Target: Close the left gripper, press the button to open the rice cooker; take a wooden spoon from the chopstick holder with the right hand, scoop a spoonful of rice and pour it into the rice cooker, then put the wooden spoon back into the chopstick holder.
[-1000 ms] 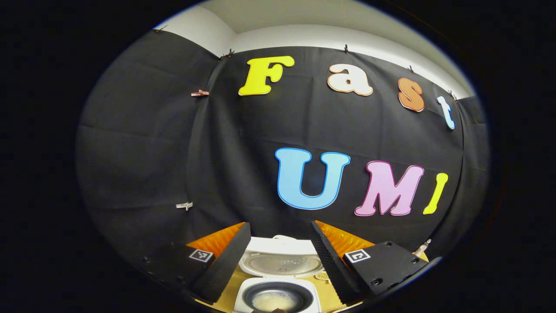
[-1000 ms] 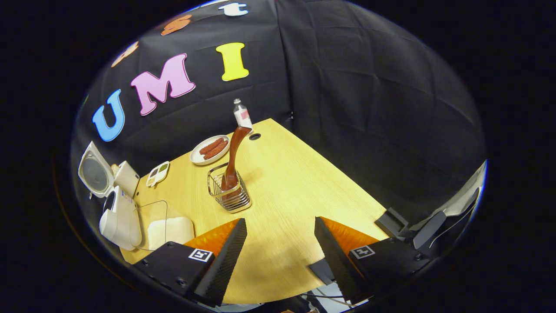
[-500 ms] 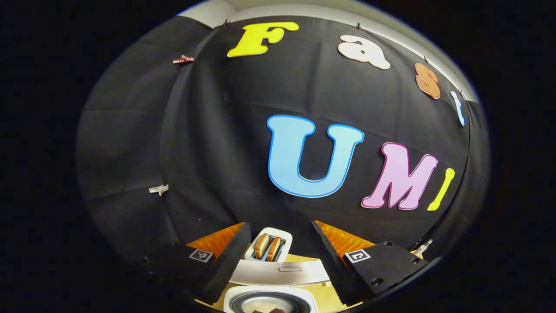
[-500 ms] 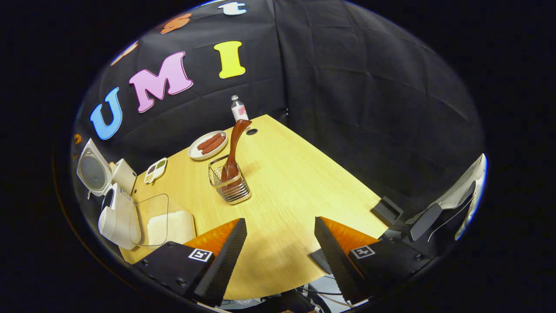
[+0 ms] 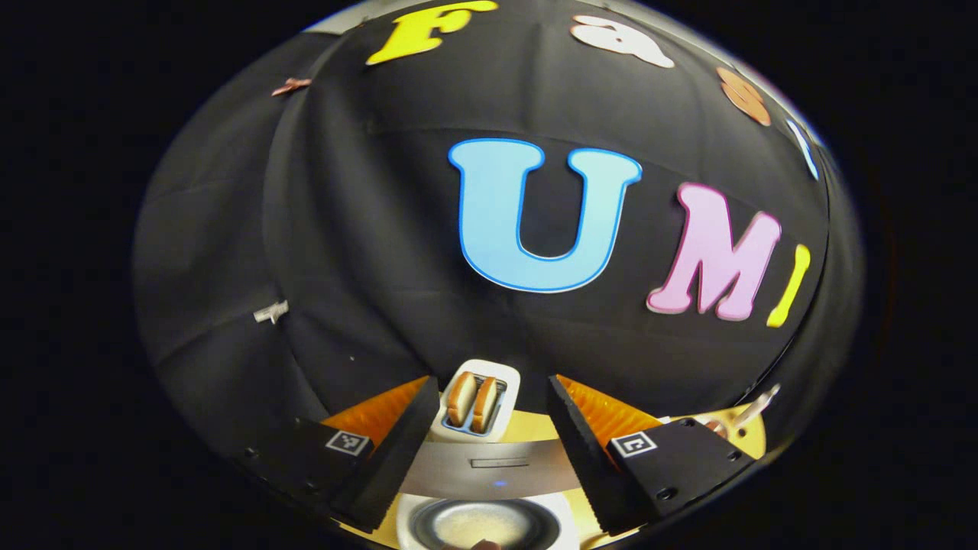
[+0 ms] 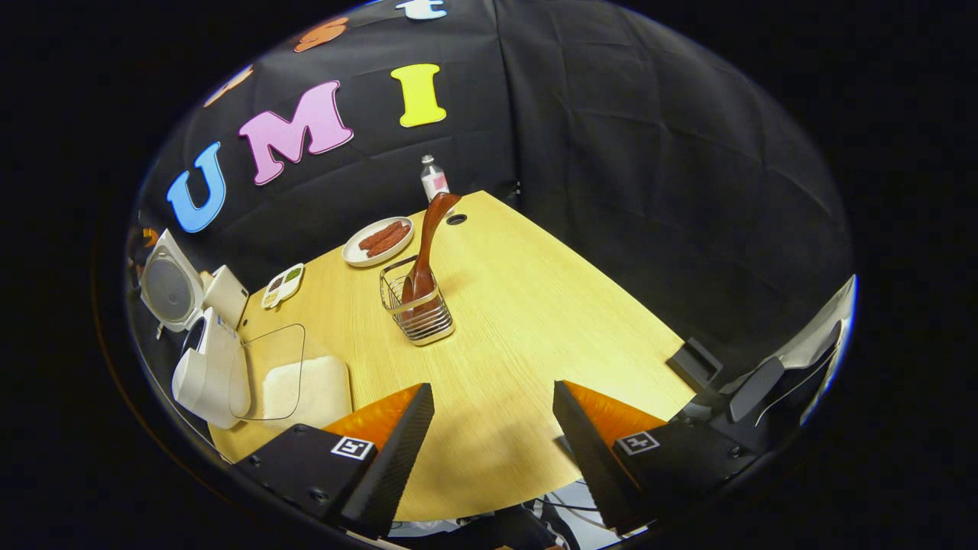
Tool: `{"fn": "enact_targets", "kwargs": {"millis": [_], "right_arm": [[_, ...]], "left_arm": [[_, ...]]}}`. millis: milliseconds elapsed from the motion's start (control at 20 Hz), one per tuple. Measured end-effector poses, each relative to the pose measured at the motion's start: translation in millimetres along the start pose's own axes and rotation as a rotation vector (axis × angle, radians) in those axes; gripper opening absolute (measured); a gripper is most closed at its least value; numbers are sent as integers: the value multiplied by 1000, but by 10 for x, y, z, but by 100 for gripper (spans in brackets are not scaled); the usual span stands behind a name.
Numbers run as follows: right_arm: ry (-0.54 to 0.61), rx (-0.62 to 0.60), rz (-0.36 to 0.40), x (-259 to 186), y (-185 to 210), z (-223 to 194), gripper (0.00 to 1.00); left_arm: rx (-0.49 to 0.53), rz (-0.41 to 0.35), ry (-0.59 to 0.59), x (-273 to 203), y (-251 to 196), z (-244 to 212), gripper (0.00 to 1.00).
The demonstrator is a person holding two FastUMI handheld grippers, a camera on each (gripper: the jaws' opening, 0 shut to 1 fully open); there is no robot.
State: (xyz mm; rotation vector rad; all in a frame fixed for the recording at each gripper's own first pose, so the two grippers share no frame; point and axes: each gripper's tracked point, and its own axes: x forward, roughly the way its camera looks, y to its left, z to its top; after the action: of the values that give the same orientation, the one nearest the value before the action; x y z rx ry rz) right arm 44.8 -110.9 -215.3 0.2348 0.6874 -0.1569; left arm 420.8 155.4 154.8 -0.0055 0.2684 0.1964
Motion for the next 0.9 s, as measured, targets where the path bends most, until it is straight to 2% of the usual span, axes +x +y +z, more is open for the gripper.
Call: {"fn": "enact_targets", "kwargs": {"millis": [250,450,650,900], "right_arm": [[-18,31,23,-10,47,19,99],[-28,25,28,-35,14,36,99],[-16,53,23,-36,-55,-13,99],[-15,32,18,-51,-100,-47,99]], "left_arm": [[-11,-31,9,-241,-73,-155,100],[-9,-60,53,-540,-136,-460,99],[-24,-64,97,-868,-193,-918,99],[-9,-52,159,-1124,-300,-1668,99]]}}
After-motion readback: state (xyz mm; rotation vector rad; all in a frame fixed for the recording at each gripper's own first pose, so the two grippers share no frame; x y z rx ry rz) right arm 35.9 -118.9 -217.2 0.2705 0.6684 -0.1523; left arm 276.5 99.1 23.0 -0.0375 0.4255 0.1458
